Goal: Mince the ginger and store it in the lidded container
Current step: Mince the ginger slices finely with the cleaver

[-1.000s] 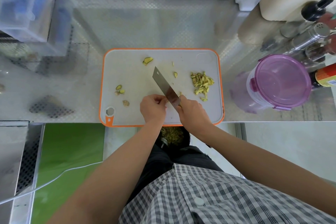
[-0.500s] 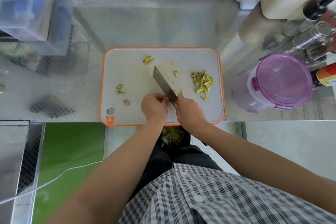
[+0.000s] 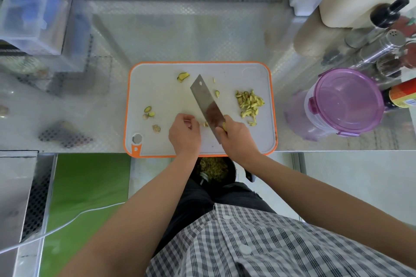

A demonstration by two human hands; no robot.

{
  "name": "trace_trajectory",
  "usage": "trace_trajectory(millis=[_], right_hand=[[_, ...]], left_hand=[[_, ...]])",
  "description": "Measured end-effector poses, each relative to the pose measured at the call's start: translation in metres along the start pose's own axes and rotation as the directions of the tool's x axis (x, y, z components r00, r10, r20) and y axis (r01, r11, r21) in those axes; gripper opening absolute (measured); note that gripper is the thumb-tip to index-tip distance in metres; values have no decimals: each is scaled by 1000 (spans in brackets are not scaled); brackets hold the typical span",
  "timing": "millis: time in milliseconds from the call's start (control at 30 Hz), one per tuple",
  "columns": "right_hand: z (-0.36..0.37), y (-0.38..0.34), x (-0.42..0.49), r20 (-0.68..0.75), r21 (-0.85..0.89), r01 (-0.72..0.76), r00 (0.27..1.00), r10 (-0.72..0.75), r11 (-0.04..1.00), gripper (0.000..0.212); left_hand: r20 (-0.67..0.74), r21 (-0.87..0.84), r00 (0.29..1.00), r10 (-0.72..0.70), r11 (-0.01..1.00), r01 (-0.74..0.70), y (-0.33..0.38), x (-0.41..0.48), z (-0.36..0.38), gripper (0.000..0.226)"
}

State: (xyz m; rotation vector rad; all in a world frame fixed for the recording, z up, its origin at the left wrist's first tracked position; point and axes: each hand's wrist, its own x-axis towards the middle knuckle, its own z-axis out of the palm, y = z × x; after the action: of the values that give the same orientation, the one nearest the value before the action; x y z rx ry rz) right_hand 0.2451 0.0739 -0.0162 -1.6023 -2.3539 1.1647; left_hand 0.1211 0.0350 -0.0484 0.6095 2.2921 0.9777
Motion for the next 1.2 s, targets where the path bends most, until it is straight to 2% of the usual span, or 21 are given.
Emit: trace_trajectory(millis=[100, 167, 433, 567, 667, 800, 900, 967, 1033, 1100, 1200], right_hand=[[13, 2, -6, 53, -25, 34, 998, -33, 999, 19], [12, 7, -7, 54, -13, 6, 999, -5, 1000, 20], [-28, 34, 11, -121, 35, -219, 967, 222, 975, 14], [-14, 11, 13, -46, 66, -116, 992, 119, 991, 28], [-6, 4, 20, -6, 67, -81, 997, 82, 994, 28], [-21, 20, 32, -79, 100, -230, 968, 238, 968, 27], [-32, 22, 41, -155, 194, -314, 926, 345, 929, 17], [-33, 16, 46, -141, 206, -300, 933, 331, 932, 21], [-30, 6, 47, -63, 182, -257, 960, 272, 949, 26], [-26, -1, 48, -19, 147, -240, 969, 245, 960, 28], [-26, 4, 52, -80, 187, -303, 943, 322, 935, 20]], left_hand=[[-31, 66, 1000, 7, 998, -5, 4, -1, -2, 8], [-26, 78, 1000, 15, 997, -13, 3, -3, 0, 11], [35, 119, 995, 93, 988, -96, 2, -3, 8, 14], [45, 145, 991, 123, 981, -128, 7, 4, 10, 13], [48, 184, 988, 144, 971, -151, 11, 12, 9, 13], [45, 216, 983, 179, 959, -185, 15, 30, 7, 11], [13, 315, 974, 226, 924, -219, 22, 48, 6, 14], [-13, 384, 962, 274, 890, -248, 29, 63, 7, 23], [-24, 450, 943, 332, 846, -287, 36, 79, 7, 34], [11, 512, 937, 350, 803, -306, 41, 94, 7, 45], [82, 575, 936, 343, 751, -325, 43, 112, 8, 46]])
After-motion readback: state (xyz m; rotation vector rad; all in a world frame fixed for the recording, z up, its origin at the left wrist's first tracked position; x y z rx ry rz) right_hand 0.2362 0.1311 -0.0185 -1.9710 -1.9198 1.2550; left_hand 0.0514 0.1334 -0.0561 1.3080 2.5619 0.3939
